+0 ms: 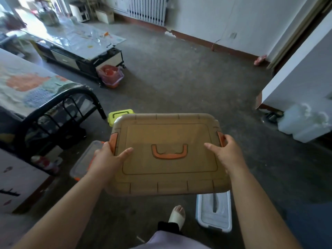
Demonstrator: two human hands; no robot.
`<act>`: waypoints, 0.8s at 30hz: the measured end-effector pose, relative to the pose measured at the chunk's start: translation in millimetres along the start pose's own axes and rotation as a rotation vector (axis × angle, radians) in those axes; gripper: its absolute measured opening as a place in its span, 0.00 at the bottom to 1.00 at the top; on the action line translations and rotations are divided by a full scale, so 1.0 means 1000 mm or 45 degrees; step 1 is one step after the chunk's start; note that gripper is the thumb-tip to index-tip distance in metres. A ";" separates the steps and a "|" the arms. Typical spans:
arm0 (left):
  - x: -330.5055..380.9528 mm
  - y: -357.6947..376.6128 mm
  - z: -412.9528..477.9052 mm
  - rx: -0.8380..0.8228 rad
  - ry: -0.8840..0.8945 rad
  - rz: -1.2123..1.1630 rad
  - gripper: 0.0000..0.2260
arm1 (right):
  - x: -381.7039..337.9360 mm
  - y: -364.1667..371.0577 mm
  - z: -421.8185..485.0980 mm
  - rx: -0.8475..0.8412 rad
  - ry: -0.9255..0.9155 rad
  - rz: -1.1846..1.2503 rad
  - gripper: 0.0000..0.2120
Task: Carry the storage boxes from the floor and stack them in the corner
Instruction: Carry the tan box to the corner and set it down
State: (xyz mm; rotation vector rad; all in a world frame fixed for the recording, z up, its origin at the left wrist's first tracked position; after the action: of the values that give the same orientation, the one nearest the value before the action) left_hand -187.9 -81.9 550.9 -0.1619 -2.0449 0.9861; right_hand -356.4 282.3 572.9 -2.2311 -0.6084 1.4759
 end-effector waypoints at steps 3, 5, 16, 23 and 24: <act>0.052 0.009 0.038 0.037 0.011 0.020 0.36 | -0.029 -0.021 0.055 -0.022 -0.068 -0.002 0.27; 0.088 0.014 0.063 0.062 0.008 0.026 0.35 | -0.050 -0.037 0.092 -0.038 -0.085 -0.025 0.27; 0.226 0.017 0.225 0.201 0.103 -0.078 0.28 | -0.173 -0.052 0.285 -0.065 -0.137 -0.051 0.38; 0.282 0.008 0.383 0.151 0.101 -0.031 0.32 | -0.252 -0.013 0.407 0.021 -0.131 -0.068 0.43; 0.295 0.004 0.405 0.134 0.109 -0.022 0.31 | -0.267 -0.009 0.423 0.031 -0.124 -0.063 0.43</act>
State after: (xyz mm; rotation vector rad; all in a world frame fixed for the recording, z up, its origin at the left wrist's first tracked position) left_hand -675.4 -189.1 598.0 -0.1287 -1.9089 1.0555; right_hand -842.7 178.0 625.0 -2.1203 -0.6670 1.5659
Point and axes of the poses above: each hand's wrist, its own z-axis towards the middle knuckle, its own y-axis out of the palm, x = y × z, the point moved 8 cm from there along z, towards the middle knuckle, and after that the axes turned 7 degrees about y, right-handed, at the moved point
